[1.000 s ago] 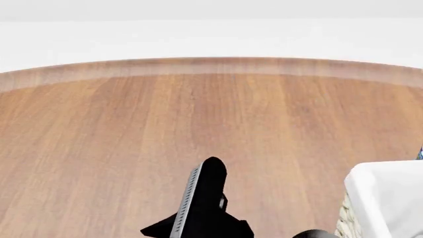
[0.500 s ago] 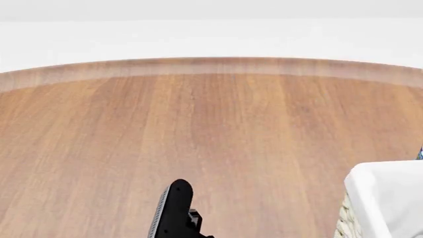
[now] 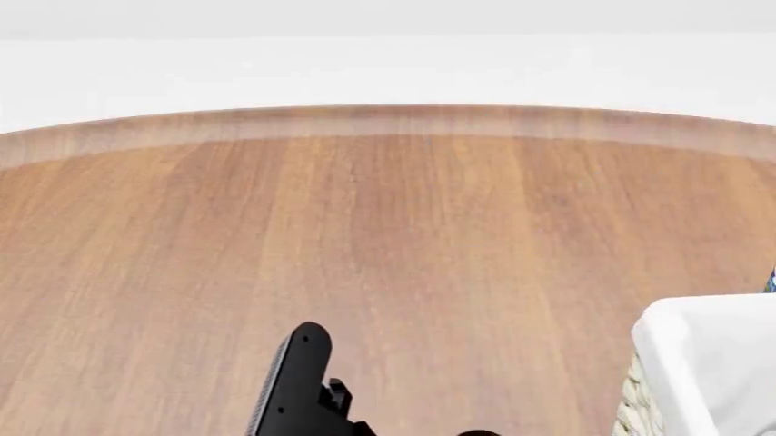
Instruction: Pick the milk and place it in the basket.
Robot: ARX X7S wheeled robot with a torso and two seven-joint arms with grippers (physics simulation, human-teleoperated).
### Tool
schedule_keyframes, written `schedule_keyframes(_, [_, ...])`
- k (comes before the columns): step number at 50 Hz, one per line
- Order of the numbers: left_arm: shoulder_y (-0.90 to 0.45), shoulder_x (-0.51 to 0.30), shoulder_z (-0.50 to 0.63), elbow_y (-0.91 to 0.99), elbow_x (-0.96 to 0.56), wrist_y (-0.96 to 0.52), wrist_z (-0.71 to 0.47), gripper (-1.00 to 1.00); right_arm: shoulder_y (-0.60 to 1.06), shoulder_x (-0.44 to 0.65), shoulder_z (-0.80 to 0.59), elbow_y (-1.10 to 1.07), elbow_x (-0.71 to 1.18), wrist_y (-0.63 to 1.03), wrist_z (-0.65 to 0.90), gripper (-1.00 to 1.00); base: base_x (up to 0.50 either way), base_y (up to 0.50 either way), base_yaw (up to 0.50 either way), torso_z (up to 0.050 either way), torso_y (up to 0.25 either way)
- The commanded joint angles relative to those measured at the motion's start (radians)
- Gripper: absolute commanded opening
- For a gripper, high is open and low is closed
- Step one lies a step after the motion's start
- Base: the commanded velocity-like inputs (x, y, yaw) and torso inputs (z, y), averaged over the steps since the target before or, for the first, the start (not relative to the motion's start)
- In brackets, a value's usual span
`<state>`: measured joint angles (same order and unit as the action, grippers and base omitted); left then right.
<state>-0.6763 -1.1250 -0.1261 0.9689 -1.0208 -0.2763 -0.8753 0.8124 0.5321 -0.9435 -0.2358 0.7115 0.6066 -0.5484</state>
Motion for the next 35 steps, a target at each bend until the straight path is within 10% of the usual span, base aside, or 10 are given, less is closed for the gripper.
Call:
schedule_keyframes(1, [0.004, -0.003, 0.000, 0.000, 0.002, 0.003, -0.001, 1.00, 0.005, -0.005, -0.003, -0.004, -0.002, -0.004, 0.000, 1.00, 0.00, 0.00, 0.00, 0.000, 0.000])
schedule_keyframes(35, [0.003, -0.009, 0.008, -0.002, 0.003, 0.011, -0.005, 1.00, 0.005, -0.003, -0.011, -0.006, -0.005, -0.010, 0.000, 1.00, 0.00, 0.00, 0.00, 0.000, 0.000])
